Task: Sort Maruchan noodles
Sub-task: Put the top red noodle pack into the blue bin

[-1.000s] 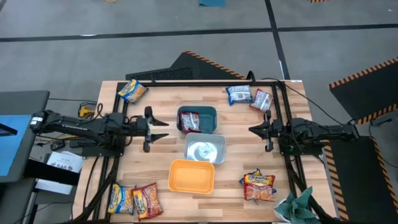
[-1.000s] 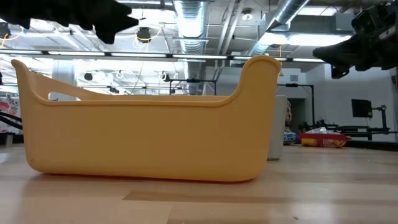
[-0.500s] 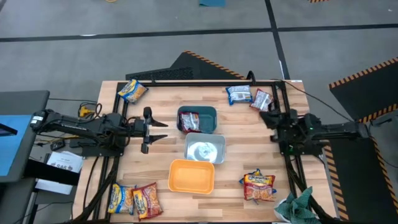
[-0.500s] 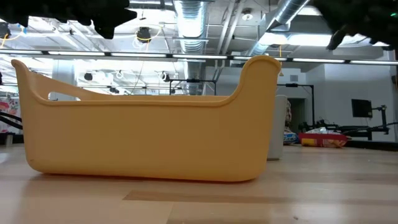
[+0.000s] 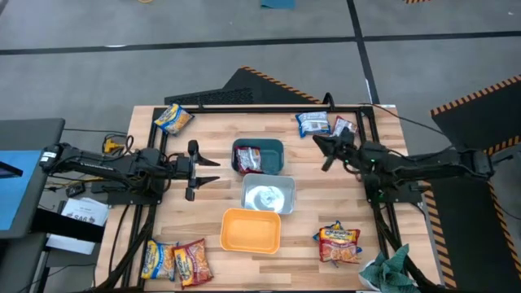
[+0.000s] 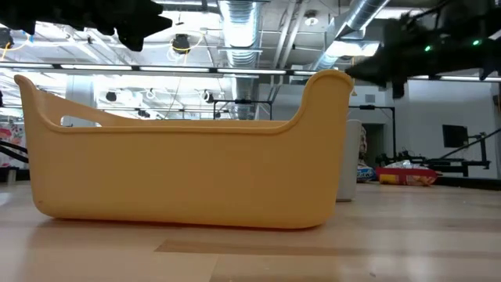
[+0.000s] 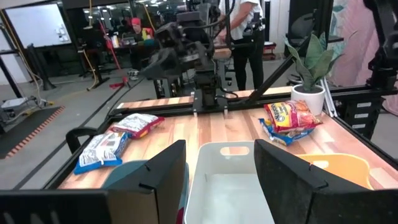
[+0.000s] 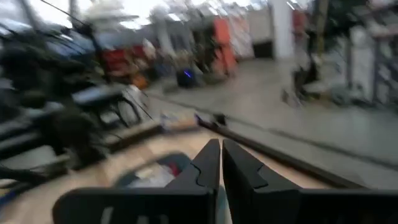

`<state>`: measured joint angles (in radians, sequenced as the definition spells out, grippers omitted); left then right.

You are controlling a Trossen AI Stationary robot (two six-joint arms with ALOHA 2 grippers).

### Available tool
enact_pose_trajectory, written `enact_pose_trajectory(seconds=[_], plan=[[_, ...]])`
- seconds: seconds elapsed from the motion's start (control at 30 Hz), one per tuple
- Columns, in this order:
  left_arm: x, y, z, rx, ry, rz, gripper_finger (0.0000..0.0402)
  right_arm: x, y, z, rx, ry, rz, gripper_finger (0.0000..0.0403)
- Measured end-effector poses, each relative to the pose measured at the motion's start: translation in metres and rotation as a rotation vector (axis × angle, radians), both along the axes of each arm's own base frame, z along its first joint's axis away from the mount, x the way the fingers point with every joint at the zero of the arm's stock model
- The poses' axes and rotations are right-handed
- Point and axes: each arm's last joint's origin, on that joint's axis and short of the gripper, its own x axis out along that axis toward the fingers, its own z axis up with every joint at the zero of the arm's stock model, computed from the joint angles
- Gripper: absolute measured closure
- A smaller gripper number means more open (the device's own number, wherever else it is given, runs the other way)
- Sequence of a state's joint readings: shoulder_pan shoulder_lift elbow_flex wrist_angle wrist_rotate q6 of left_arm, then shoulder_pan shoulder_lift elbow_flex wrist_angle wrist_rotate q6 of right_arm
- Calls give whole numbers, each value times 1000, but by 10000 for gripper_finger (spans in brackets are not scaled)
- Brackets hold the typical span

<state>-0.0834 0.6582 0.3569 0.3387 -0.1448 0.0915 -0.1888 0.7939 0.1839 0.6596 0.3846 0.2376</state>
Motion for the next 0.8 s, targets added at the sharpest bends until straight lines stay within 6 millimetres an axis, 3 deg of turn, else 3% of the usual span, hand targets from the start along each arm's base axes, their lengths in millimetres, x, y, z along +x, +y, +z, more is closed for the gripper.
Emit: enact_pose_trajectory(seconds=[0.2, 0.37, 0.57, 0.8], plan=[[0, 0, 0, -7, -1, 0, 221, -2, -21, -15, 246, 197, -256, 326], [0, 0, 0, -8, -2, 0, 221, -12, -32, -27, 358, 400, -481, 250], [0, 0, 0, -8, -2, 0, 221, -27, -41, -45, 480, 483, -738, 167], [0, 0, -1, -8, 6, 0, 221, -33, -54, -59, 535, 472, -937, 155]])
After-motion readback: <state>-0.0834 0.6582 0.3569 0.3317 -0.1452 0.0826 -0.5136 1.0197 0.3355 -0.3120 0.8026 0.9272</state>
